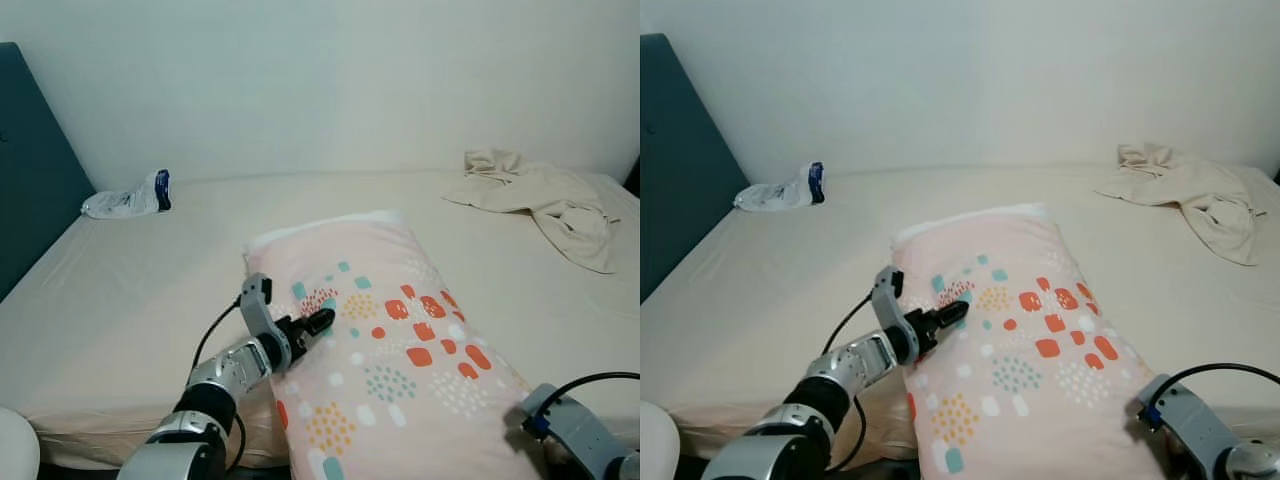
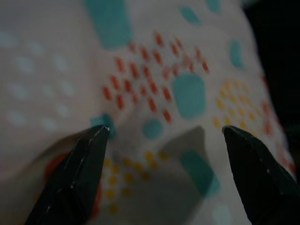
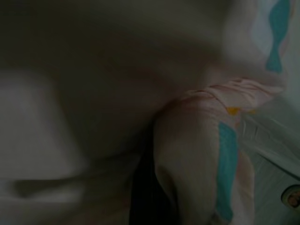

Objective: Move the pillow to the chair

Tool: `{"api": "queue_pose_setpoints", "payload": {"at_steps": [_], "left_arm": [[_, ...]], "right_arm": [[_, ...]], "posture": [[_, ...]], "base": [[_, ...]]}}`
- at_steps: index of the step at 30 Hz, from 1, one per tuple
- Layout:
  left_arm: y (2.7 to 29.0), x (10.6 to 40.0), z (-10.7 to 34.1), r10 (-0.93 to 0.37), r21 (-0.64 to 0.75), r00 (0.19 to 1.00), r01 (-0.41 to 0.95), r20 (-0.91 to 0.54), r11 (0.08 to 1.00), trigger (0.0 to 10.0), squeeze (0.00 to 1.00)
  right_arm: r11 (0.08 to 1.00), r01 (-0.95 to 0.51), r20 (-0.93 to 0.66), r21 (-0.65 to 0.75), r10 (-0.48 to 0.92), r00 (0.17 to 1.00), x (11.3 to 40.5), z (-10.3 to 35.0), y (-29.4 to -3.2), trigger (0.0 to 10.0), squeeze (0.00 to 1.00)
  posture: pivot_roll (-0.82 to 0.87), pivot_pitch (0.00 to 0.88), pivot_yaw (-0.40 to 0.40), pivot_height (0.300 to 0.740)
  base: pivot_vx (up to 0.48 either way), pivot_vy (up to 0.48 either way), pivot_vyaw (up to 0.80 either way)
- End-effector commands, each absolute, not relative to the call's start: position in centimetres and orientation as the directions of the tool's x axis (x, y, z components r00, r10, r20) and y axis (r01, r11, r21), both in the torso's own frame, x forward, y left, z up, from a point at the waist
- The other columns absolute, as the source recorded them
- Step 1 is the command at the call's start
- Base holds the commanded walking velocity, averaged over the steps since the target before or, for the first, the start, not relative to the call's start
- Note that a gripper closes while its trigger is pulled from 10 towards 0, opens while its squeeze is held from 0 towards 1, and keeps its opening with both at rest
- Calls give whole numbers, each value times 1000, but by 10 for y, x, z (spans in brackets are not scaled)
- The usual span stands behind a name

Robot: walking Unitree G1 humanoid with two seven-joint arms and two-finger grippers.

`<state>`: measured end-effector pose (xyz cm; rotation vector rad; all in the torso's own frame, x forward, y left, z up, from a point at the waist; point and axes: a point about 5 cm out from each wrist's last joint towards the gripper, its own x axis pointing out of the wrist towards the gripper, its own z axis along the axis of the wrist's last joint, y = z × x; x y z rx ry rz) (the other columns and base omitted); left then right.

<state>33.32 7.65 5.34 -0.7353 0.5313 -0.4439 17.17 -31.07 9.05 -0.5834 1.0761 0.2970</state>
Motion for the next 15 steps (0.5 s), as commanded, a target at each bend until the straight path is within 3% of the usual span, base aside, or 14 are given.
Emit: {"api": "queue_pose_setpoints", "payload": {"at_steps": [1, 2, 5, 8, 15], "left_arm": [[88, 334, 48, -470, -695, 813, 117, -343, 709, 10000, 0], [88, 334, 48, -470, -695, 813, 117, -343, 709, 10000, 0], [119, 346, 56, -293, -683, 898, -11, -328, 731, 10000, 0], [139, 351, 63, -194, -646, 937, -42, -290, 762, 10000, 0], [160, 342, 48, -83, -453, 921, -107, -380, 885, 10000, 0]], "right_arm": [[804, -509, -872, -308, -24, 489, 177, 94, -305, 0, 0], [804, -509, -872, -308, -24, 489, 177, 94, -305, 0, 0], [796, -514, -872, -320, -35, 489, 178, 93, -306, 0, 0], [792, -511, -869, -333, -46, 493, 180, 94, -308, 0, 0], [789, -507, -849, -348, -35, 528, 186, 96, -303, 0, 0]], "posture": [[-108, 0, 84, 583], [-108, 0, 84, 583], [-104, 0, 83, 583], [-106, 0, 82, 583], [-107, 0, 82, 583]], "base": [[0, 0, 0], [0, 0, 0], [0, 0, 0], [0, 0, 0], [0, 0, 0]]}}
